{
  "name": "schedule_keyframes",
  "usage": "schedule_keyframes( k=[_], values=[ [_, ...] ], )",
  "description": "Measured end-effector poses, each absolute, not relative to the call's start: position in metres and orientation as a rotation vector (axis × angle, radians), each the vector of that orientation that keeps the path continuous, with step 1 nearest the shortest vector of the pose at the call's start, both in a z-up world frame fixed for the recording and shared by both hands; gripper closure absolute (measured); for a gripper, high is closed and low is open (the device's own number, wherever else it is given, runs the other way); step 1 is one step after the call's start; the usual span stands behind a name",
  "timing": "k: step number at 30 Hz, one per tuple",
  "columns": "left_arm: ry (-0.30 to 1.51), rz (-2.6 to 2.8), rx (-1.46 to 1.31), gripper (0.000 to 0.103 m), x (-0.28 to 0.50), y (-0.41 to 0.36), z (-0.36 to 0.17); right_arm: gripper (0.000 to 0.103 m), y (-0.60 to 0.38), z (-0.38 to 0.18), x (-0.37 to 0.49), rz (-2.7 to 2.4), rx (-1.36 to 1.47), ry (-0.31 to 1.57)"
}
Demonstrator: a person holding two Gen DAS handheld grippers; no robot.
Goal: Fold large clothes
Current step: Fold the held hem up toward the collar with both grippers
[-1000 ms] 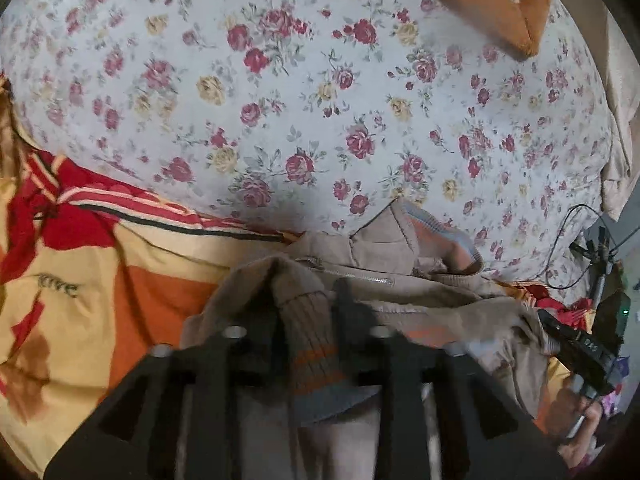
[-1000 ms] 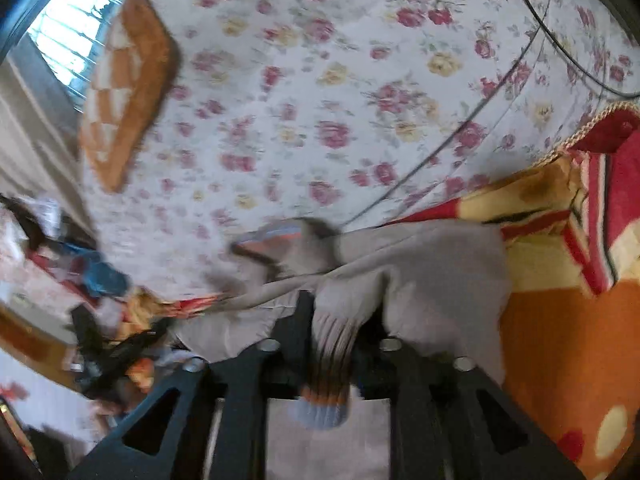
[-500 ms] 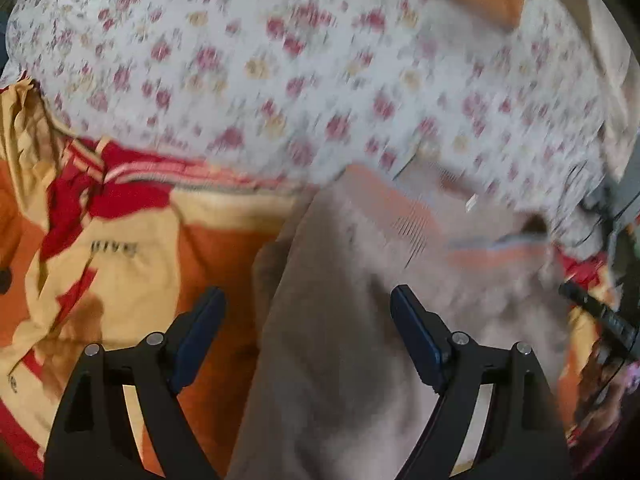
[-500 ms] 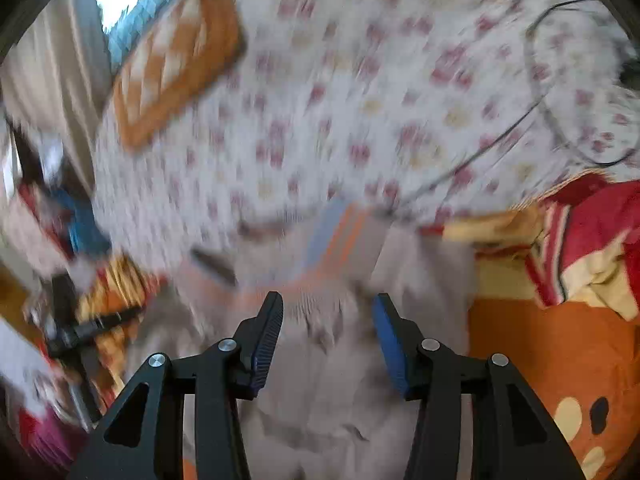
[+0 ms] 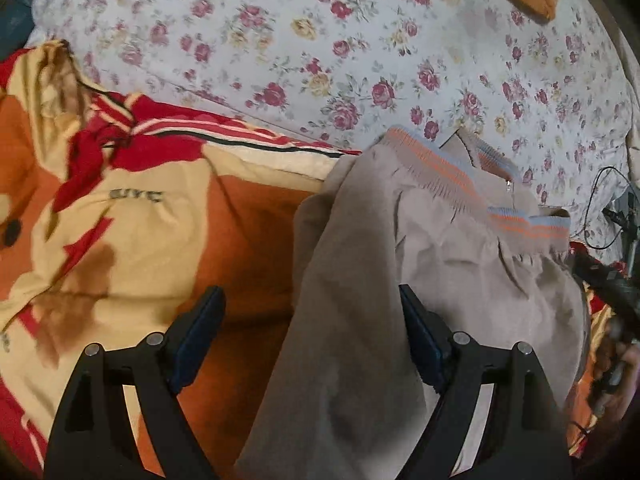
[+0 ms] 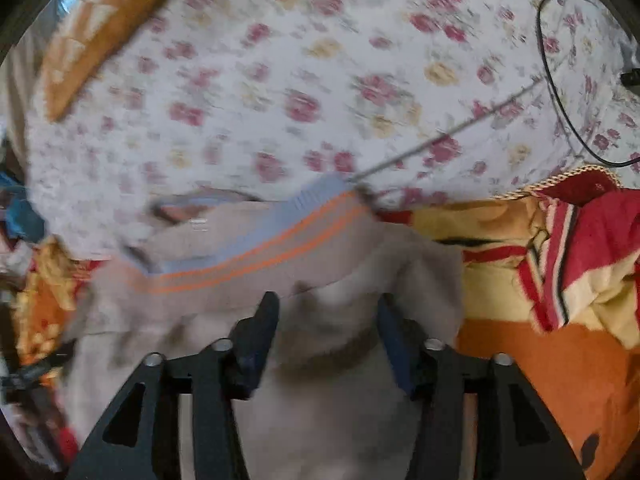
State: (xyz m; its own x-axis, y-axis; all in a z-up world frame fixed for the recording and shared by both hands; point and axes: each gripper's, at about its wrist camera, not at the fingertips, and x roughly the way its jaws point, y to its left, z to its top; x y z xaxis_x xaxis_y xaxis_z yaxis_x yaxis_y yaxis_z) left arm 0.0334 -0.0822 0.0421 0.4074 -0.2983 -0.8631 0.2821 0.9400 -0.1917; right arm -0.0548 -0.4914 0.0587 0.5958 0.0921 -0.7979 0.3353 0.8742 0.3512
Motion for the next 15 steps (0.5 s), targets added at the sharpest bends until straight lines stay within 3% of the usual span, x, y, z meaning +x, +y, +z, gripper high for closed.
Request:
schedule_keyframes(
  k=[4, 8, 9, 10, 11, 12, 15],
  values=[
    [1.058, -0.309, 0.003, 0.018, 0.022, -0.083, 0.043, 0.024, -0.443, 0.067, -0.039, 0.006, 0.461, 0.981],
    [1.038, -0.308, 0.026, 0.018, 0.018, -0.086, 0.039, 0.022, -0.396, 0.032, -0.006, 0.024, 0.35, 1.125],
    [1.03, -0.311, 0.029, 0.018, 0.018, -0.085, 0.039, 0.033, -0.388, 0.024, -0.002, 0.014, 0.302, 1.144],
    [1.024, -0.312, 0.032, 0.018, 0.019, -0.083, 0.04, 0.072, -0.381, 0.02, 0.002, -0.018, 0.232, 1.143],
    [1.02, -0.312, 0.033, 0.018, 0.02, -0.082, 0.041, 0.093, -0.378, 0.019, 0.006, -0.043, 0.19, 1.121],
    [1.012, -0.308, 0.029, 0.018, 0.021, -0.081, 0.044, 0.101, -0.379, 0.022, 0.007, -0.049, 0.194, 1.1],
    [0.975, -0.304, -0.002, 0.018, 0.022, -0.079, 0.052, 0.102, -0.39, 0.026, 0.021, -0.118, 0.201, 1.035]
  ],
)
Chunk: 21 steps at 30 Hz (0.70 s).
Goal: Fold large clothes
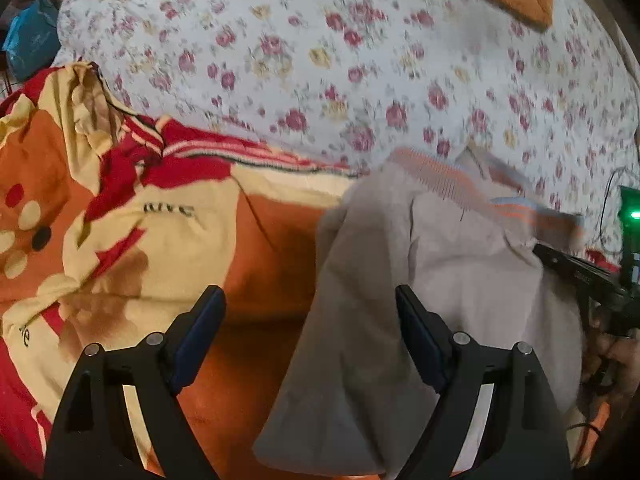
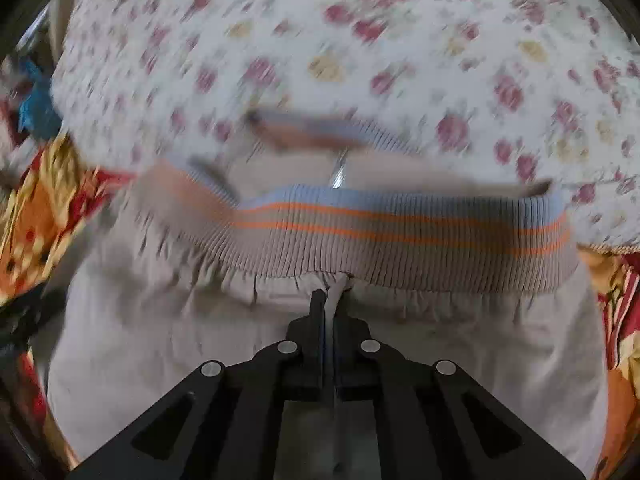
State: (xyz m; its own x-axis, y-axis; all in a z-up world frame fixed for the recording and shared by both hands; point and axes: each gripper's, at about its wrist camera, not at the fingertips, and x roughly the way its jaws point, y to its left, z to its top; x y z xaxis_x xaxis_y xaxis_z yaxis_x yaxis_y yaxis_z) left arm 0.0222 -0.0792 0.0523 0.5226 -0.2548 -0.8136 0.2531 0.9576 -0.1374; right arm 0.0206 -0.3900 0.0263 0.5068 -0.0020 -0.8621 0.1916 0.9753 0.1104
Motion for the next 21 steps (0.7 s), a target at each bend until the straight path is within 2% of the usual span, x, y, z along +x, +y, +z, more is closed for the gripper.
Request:
schedule_keyframes(
  k=[7, 9, 10, 11, 12, 13, 18, 21],
  values=[
    [0.983, -0.322, 0.036, 0.018, 0.02, -0.088, 0.046, 0.101, -0.387, 0.004, 0.045, -0.198, 0.183, 1.026],
    [0.986, -0.327, 0.042, 0.018, 0.018, -0.088, 0.045, 0.093, -0.39, 0.014, 0.033, -0.154, 0.246, 1.026],
    [0.983, -0.327, 0.045, 0.018, 0.017, -0.088, 0.046, 0.085, -0.395, 0.022, 0.021, -0.123, 0.302, 1.032],
    [0.978, -0.327, 0.048, 0.018, 0.016, -0.088, 0.046, 0.076, -0.4, 0.029, 0.012, -0.102, 0.338, 1.031],
    [0.973, -0.327, 0.051, 0.018, 0.016, -0.089, 0.046, 0.059, -0.405, 0.036, 0.0, -0.09, 0.366, 1.019],
    [0.969, -0.324, 0.057, 0.018, 0.015, -0.089, 0.046, 0.052, -0.41, 0.044, -0.014, -0.094, 0.376, 0.996],
    [0.964, -0.305, 0.097, 0.018, 0.015, -0.095, 0.036, 0.052, -0.447, 0.051, -0.064, -0.237, 0.306, 0.968],
    [0.964, -0.29, 0.118, 0.016, 0.016, -0.098, 0.029, 0.058, -0.478, 0.033, -0.087, -0.323, 0.275, 0.978]
  ],
)
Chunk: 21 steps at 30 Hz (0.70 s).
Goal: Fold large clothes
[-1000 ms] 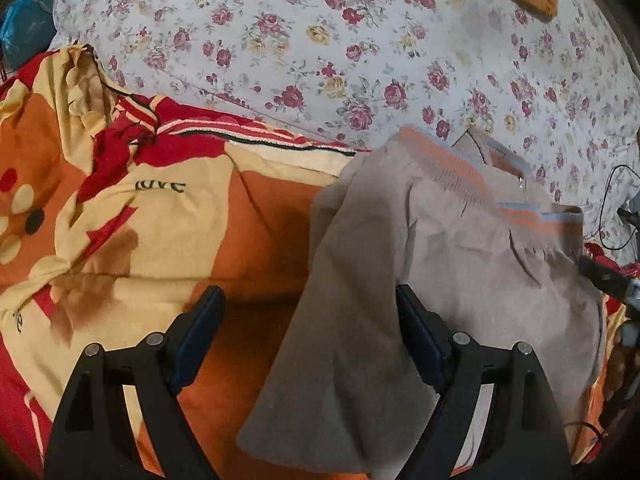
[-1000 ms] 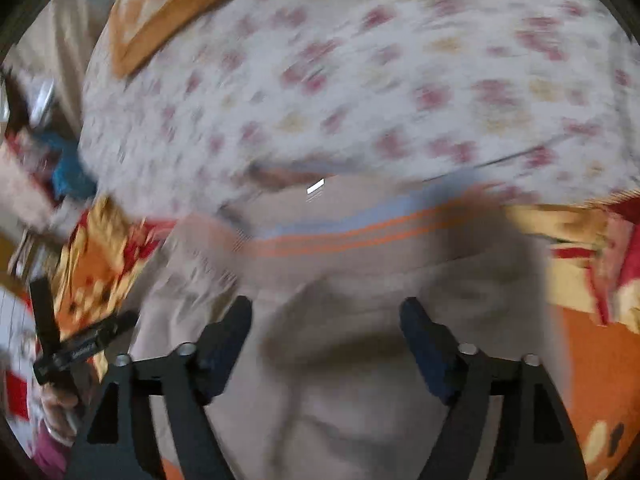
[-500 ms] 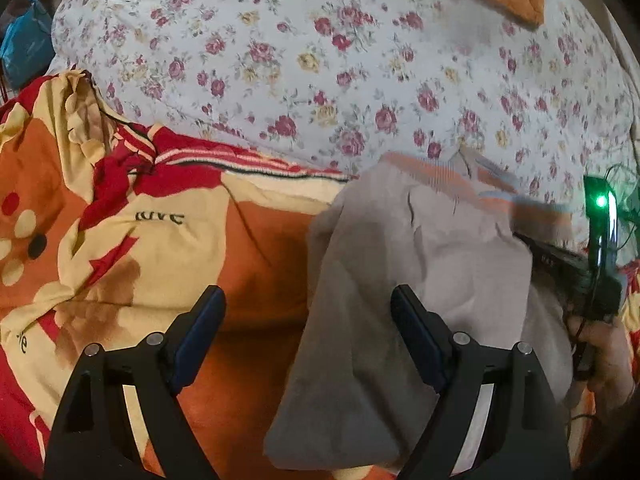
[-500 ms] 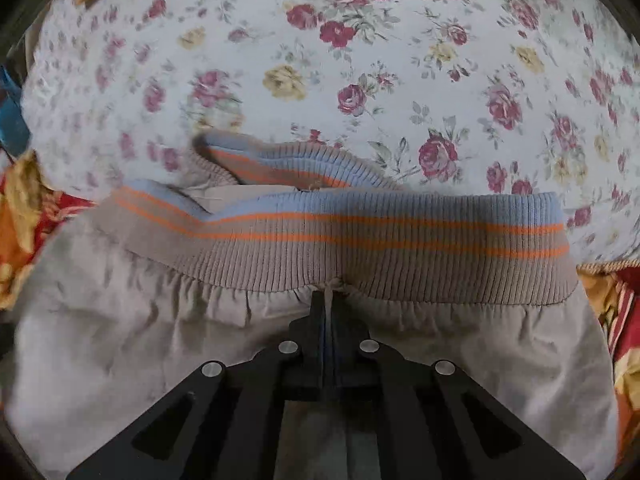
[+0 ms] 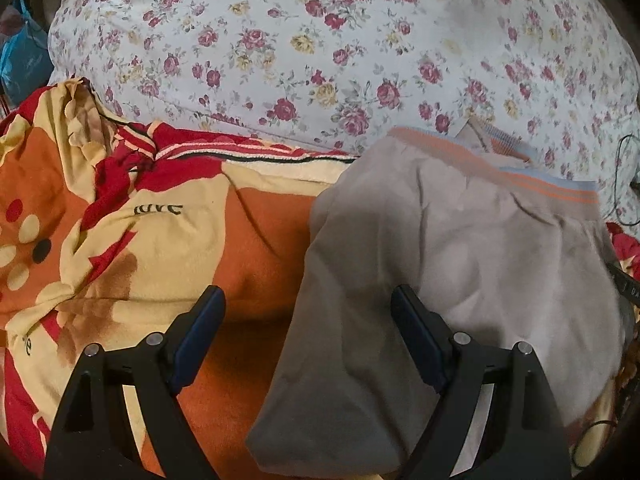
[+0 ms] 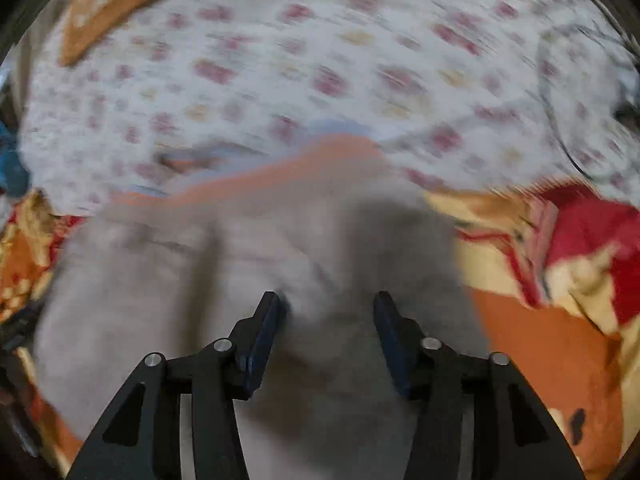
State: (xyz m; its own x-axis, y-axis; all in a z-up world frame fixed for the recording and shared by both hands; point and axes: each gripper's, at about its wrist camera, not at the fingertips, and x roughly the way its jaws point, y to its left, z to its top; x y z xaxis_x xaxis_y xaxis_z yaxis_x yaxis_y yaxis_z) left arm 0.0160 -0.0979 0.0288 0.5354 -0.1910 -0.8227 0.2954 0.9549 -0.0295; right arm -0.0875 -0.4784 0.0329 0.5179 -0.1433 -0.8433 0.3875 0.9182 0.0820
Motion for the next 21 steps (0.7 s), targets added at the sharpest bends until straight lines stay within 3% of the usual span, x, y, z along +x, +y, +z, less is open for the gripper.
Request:
schedule_keyframes(
  k=[7, 13, 21],
  values=[
    [0.947, -0.264, 0.155, 0.015, 0.015, -0.102, 0.021, 0.059, -0.493, 0.03, -0.101, -0.417, 0.261, 0.966],
    [0.939, -0.271, 0.118, 0.016, 0.01, -0.098, 0.038, 0.046, -0.462, 0.062, -0.115, -0.36, 0.324, 0.937],
    [0.92, -0.417, 0.011, 0.016, -0.01, -0.108, 0.063, 0.045, -0.425, 0.063, -0.128, -0.196, 0.373, 0.946]
  ],
)
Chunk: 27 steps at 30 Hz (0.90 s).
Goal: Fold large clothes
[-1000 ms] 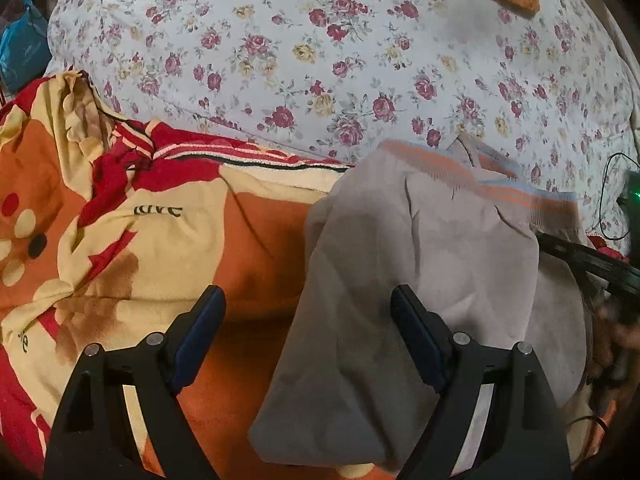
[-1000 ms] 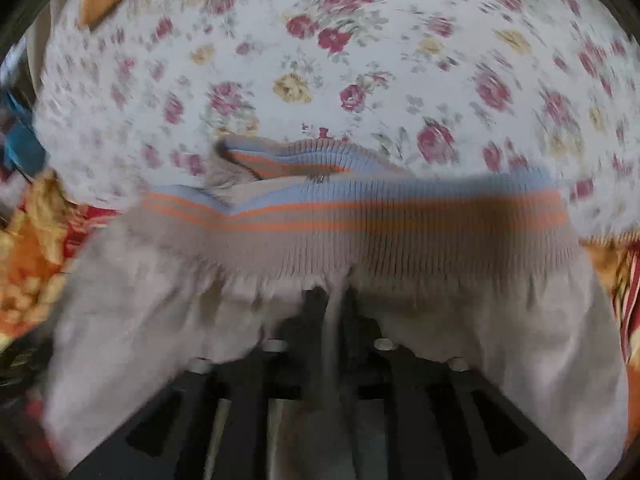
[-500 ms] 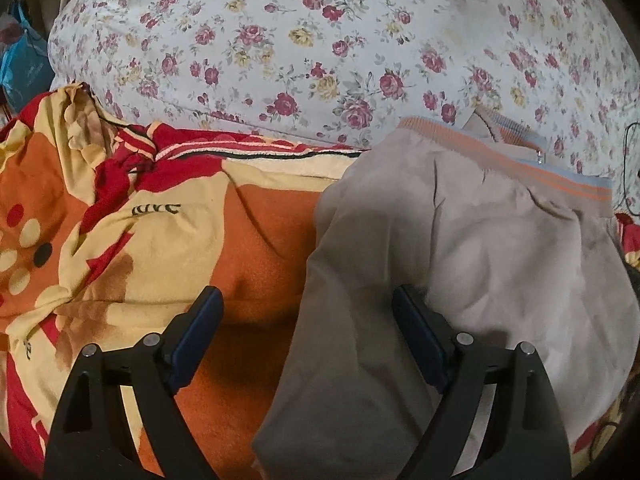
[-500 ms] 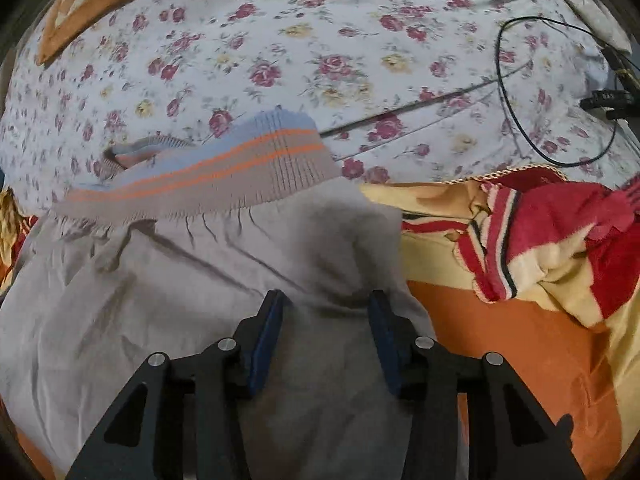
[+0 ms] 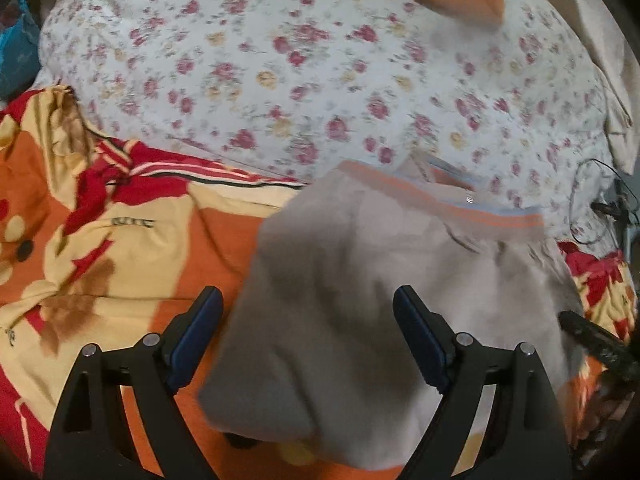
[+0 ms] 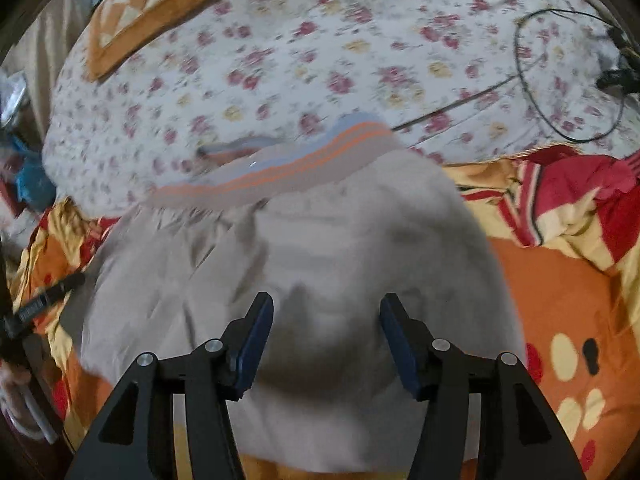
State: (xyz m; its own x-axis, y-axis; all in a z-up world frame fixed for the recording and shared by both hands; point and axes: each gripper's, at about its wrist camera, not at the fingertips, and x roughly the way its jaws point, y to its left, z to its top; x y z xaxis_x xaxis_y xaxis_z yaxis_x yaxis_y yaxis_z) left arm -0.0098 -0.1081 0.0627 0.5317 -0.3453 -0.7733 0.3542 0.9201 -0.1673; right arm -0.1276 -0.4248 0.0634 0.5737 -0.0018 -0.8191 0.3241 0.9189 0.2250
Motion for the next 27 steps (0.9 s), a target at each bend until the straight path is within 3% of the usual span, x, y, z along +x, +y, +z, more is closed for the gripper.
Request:
schedule_keyframes(
  k=[6, 8, 12, 17, 20, 22, 27],
  values=[
    [0.964, -0.369, 0.147, 0.015, -0.007, -0.128, 0.031, 0.046, -0.419, 0.034, -0.109, -0.196, 0.314, 0.993],
    [0.987, -0.35, 0.136, 0.009, -0.002, -0.126, 0.021, 0.046, -0.414, 0.03, -0.111, -0.197, 0.274, 0.986],
    [0.997, -0.339, 0.106, 0.006, 0.0, -0.12, 0.02, 0.046, -0.406, 0.033, -0.115, -0.206, 0.212, 0.975],
    [0.968, -0.324, 0.14, 0.006, -0.004, -0.125, 0.021, 0.045, -0.403, 0.064, -0.119, -0.127, 0.352, 0.854],
    [0.971, -0.325, 0.134, 0.006, -0.004, -0.124, 0.021, 0.049, -0.39, 0.073, -0.113, -0.045, 0.39, 0.81],
    [0.976, -0.328, 0.126, 0.006, -0.003, -0.123, 0.02, 0.058, -0.381, 0.069, -0.105, 0.0, 0.396, 0.816],
    [0.978, -0.329, 0.127, 0.006, -0.002, -0.123, 0.02, 0.058, -0.362, 0.037, -0.089, 0.041, 0.32, 0.912]
  ],
)
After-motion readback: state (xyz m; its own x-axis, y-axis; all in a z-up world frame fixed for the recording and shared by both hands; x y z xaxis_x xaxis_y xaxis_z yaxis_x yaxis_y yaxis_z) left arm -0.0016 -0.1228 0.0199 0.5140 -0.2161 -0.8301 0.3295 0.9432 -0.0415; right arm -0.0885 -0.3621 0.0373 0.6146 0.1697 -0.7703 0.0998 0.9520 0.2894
